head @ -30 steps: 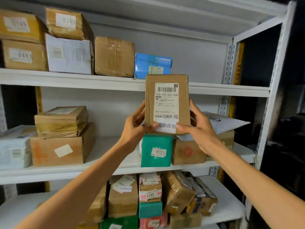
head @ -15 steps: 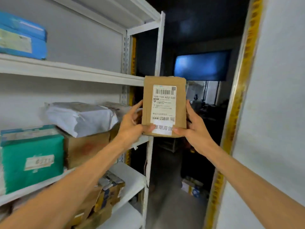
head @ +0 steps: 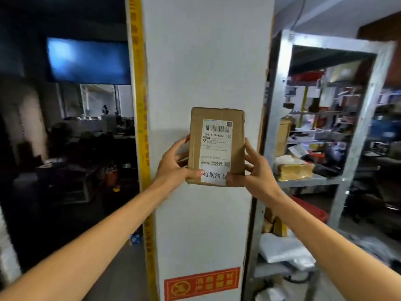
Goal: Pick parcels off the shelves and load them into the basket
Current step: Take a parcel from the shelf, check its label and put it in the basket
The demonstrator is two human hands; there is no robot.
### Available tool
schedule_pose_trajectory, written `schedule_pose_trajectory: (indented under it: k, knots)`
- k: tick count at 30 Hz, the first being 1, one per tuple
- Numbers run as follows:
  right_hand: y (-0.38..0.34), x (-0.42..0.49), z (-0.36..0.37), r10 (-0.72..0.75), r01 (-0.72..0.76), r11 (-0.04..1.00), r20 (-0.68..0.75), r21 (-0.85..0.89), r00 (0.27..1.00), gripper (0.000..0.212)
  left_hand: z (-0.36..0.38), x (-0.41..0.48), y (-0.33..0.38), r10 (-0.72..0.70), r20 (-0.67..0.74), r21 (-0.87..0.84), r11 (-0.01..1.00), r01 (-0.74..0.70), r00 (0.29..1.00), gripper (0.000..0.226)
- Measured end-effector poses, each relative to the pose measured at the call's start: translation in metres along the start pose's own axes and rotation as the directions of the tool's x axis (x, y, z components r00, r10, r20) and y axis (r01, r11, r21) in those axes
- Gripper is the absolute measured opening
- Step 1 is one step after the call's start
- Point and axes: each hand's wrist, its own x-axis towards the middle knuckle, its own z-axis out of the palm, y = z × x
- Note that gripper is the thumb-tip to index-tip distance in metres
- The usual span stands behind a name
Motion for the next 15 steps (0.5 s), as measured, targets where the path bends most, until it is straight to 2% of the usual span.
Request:
schedule_pose_trajectory:
  k: [3, 8, 12, 15]
  knots:
    - [0.018, -0.021, -0.062, 0.038, -0.058, 0.993, -0.187, -0.100, 0.982, 0.103, 0.071, 0.030, -0.016, 0.012, 0.196, -0.056, 0.998, -0.001, 0.980, 0.102]
    - [0.027, -0.073, -0.144, 0.067, -0.203, 0.951, -0.481, -0.235, 0.874, 0.104, 0.198, 0.044, -0.034, 0.090, 0.441, -0.184, 0.983, -0.008, 0.893, 0.099]
    - [0.021, -0.126, -0.184, 0.142, -0.359, 0.912, -0.671, -0.197, 0.727, 0.107, 0.289, 0.037, -0.041, 0.120, 0.601, -0.253, 0.966, 0.045, 0.790, 0.103]
    - [0.017, -0.167, -0.197, 0.143, -0.444, 0.875, -0.773, -0.193, 0.617, 0.106, 0.339, 0.015, -0.044, 0.141, 0.738, -0.293, 0.948, 0.125, 0.660, 0.102]
